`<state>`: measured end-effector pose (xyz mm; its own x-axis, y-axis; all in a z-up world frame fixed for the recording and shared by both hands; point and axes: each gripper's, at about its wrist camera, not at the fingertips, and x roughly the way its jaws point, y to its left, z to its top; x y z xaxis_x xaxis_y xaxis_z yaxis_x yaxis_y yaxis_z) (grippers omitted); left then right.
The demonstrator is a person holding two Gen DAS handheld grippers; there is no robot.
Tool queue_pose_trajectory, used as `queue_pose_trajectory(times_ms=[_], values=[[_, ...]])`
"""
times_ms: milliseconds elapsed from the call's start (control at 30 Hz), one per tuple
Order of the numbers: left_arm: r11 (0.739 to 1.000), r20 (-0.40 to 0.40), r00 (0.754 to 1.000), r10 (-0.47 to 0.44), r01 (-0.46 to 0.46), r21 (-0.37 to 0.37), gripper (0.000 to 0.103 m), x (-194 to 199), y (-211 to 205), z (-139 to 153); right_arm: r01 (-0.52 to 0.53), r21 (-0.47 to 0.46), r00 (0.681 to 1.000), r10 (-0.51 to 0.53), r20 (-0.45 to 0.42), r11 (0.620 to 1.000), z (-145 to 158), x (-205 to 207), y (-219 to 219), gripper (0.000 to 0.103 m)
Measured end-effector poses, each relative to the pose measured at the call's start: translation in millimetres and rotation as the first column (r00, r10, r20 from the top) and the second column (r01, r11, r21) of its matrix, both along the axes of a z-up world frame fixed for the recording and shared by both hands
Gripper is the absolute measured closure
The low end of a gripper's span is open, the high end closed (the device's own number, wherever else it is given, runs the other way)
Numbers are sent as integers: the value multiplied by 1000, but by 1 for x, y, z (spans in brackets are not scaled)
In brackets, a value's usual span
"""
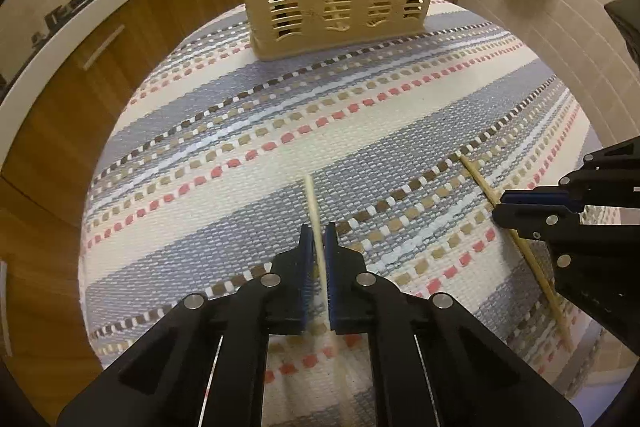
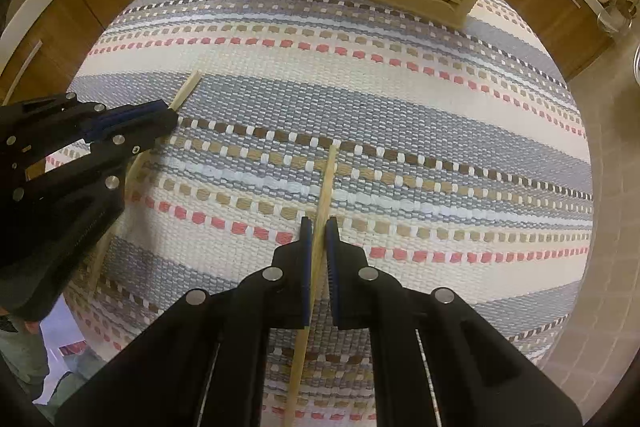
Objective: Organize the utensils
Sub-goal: 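Carry both chopsticks over the beige basket and open both tools to drop them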
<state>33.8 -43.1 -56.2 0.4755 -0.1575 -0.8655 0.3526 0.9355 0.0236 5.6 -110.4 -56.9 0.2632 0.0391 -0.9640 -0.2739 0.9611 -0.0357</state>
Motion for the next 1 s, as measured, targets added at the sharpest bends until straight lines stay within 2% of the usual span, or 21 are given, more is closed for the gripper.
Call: queue_pose_trajectory(times_ms=[133,233,400,733,1000], values=[[999,1,1000,7,-7,-54,101,1,10,0,-3,32,1000,3,9,999,2,-4,-1,98],[989,-12,1000,9,-11,-145,101,2,19,0,-19,47,999,17,37,999,6,-9,1,98],[980,22,999,24,-19,-200,101,1,22,5,-33,84,995,25,94,996,15,-18,2,98],[938,166,983,79,-17,-345,101,0,39,42,-43,185,964,-8,265,982,54,-30,-15,98],[910,294,947,127,6,-414,101,0,46,77,-47,207,924,-36,380,977,84,-34,-26,98]])
